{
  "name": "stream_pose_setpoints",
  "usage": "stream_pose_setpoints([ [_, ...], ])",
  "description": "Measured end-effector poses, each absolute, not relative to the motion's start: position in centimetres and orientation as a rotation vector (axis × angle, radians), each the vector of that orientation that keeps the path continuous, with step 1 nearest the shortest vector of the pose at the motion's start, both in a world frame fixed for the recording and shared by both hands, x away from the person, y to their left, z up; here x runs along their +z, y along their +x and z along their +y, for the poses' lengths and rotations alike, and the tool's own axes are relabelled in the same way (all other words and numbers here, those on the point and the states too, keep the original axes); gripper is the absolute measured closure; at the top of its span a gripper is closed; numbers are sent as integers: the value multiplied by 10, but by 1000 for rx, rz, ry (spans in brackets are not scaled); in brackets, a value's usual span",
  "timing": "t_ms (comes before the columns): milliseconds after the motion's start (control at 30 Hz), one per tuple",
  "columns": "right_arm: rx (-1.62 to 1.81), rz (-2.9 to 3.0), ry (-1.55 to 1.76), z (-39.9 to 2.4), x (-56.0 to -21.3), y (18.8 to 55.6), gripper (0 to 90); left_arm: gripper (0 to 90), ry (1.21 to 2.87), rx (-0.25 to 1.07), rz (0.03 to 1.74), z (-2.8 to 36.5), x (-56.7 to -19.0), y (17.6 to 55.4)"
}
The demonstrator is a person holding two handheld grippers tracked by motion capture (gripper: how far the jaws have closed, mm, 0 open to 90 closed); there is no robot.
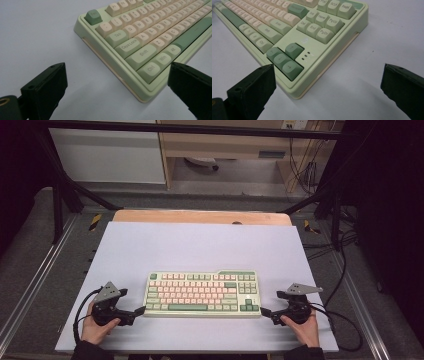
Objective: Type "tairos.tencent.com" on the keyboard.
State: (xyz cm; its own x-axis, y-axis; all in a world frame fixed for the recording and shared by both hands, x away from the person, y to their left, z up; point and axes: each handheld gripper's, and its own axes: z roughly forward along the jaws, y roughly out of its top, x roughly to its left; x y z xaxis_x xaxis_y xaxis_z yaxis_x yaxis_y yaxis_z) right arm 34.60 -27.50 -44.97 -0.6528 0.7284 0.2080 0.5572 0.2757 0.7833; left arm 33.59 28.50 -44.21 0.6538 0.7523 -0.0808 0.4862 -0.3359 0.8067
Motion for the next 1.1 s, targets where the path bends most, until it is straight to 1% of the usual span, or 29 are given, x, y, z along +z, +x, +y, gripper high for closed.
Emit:
stream_pose_setpoints([
  [700, 1317, 2356, 1193, -275, -449, 346, 5, 33, 1997, 391, 995, 279, -436, 337],
  [1100, 1310, 2356, 1190, -275, -449, 346, 5, 64, 2003, 396, 994, 260, -425, 337],
])
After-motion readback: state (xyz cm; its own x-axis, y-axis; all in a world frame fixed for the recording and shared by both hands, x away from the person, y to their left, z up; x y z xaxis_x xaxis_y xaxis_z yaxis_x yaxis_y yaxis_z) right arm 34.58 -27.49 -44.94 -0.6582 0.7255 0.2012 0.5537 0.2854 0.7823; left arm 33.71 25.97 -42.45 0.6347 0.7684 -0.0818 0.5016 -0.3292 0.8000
